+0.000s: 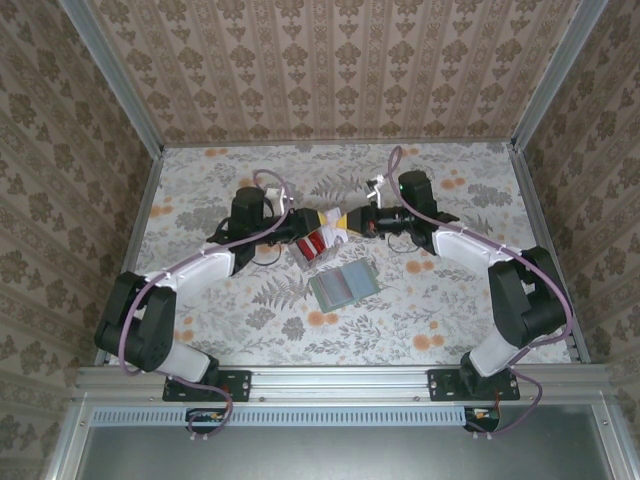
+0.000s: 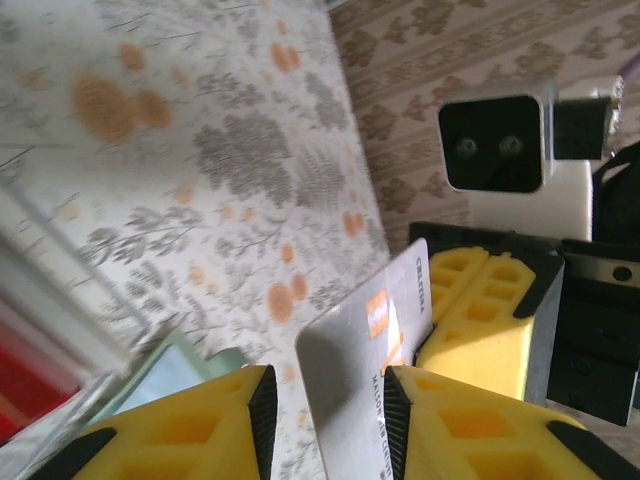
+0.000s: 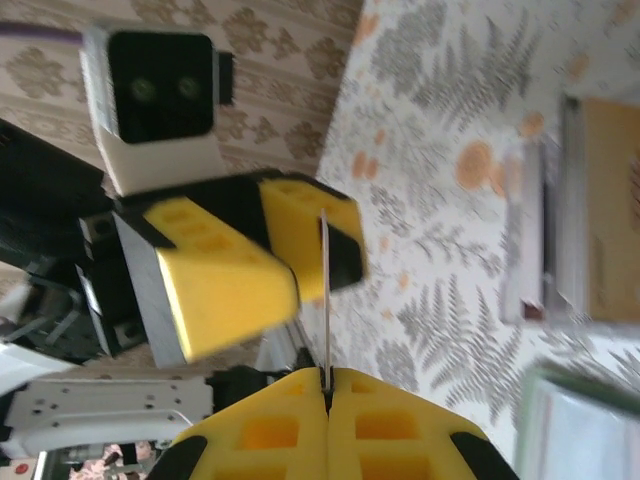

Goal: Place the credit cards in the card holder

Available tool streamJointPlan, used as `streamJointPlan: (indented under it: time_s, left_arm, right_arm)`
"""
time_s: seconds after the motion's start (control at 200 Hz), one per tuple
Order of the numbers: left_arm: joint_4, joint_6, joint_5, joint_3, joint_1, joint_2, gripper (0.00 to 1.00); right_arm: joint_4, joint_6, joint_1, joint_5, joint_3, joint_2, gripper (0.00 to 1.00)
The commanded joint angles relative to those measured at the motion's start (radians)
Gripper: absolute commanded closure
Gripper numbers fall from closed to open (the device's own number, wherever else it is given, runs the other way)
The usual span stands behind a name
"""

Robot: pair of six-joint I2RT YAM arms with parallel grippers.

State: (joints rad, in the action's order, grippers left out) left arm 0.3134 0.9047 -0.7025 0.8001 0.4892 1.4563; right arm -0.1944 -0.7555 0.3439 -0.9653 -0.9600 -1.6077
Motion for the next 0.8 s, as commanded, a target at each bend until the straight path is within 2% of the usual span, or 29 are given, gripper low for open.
streamJointPlan:
  time_s: [0.0,0.195,0.34,0.795]
  left_arm:
    - [-0.141,-0.082,0.095,-0.066,-0.002,-0.065,0.64]
    - [-0.259,-0.118,0.181,-0.178,0.040,-0.134,0.65]
    - [-0.287,-0.105,0.228,-0.239,0.081,-0.160,0.65]
    - [-0.153,-0.024,0.272,-0.283,0.157,-0.045,0.65]
  right_arm:
    - [0.169,0.159,-0.006,0.010,0.069,0.043,0.99]
    - [0.265,0.279,-0.016,0.085,0.174,0.076,0.98]
    - [0.240,0.305,-0.021,0.104,0.217,0.053,0.99]
    - [0.146,0.310,-0.021,0.131,0.195,-0.055,0.99]
